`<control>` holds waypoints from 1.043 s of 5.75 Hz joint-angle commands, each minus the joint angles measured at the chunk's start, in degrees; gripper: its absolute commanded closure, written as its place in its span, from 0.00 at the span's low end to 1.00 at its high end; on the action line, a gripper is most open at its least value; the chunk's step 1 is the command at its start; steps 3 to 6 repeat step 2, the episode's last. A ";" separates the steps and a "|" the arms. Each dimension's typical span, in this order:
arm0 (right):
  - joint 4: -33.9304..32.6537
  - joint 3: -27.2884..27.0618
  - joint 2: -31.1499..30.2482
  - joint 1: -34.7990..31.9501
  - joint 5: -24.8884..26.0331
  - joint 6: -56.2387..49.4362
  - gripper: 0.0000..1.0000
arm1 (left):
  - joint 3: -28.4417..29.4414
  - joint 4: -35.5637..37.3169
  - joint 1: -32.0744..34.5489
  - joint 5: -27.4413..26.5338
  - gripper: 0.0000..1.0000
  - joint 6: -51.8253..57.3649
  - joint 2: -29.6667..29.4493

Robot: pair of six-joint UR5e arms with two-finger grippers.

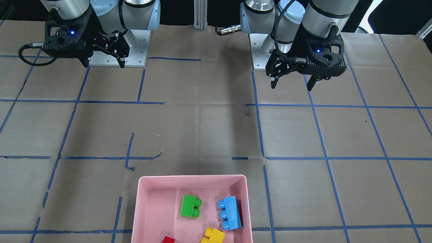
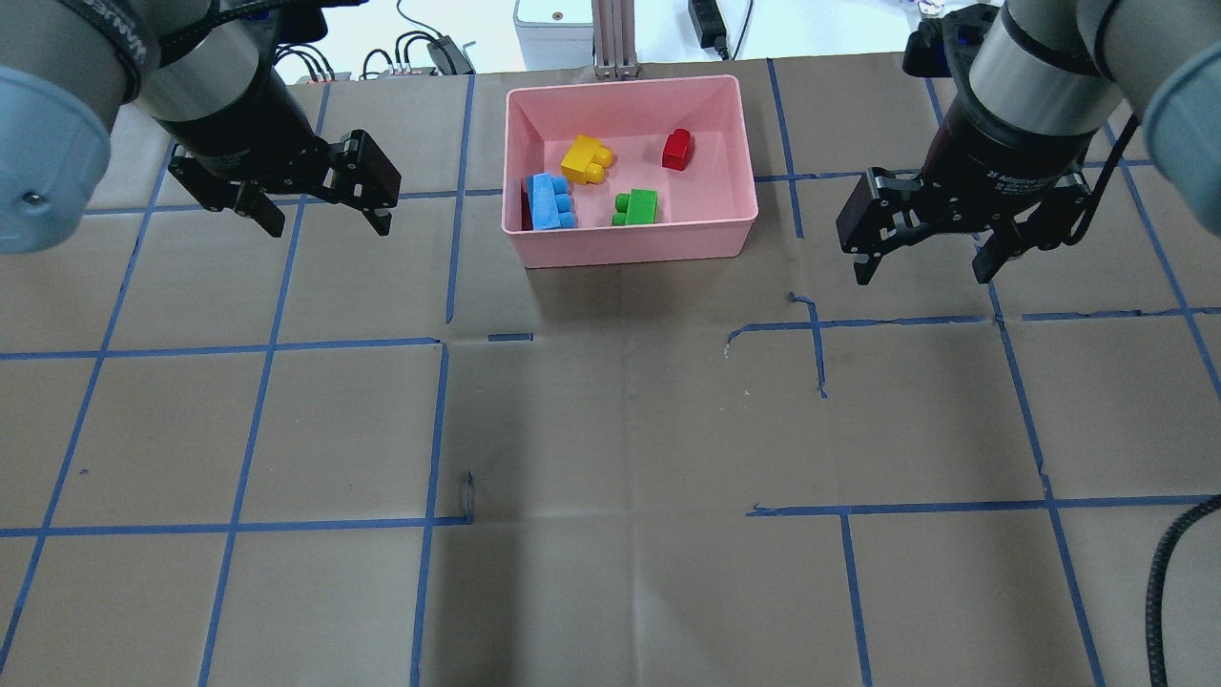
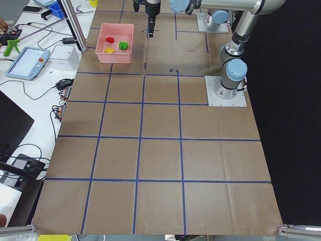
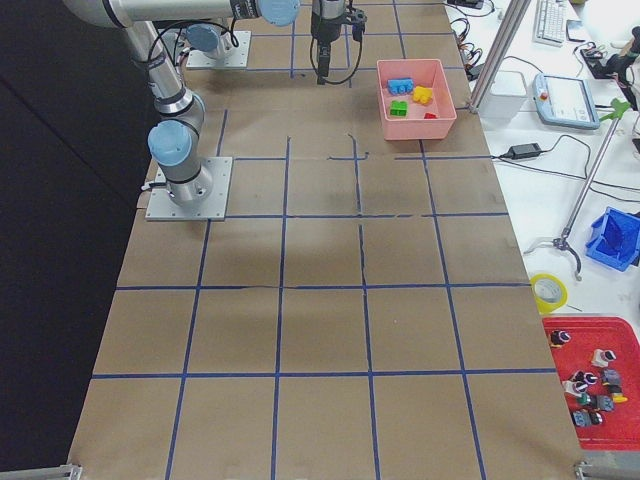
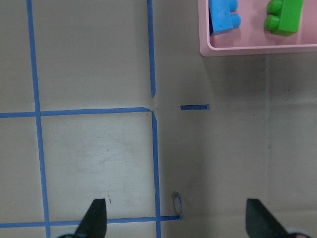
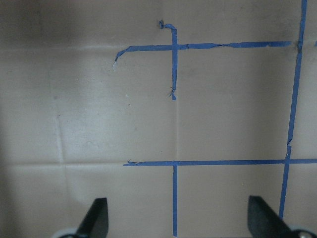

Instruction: Put all blocks into box

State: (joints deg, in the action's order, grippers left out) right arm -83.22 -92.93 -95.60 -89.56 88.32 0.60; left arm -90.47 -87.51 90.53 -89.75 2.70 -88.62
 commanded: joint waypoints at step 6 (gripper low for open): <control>-0.19 -0.06 0.41 0.00 0.01 0.02 0.00 | -0.06 0.06 0.09 -0.07 0.01 0.55 0.03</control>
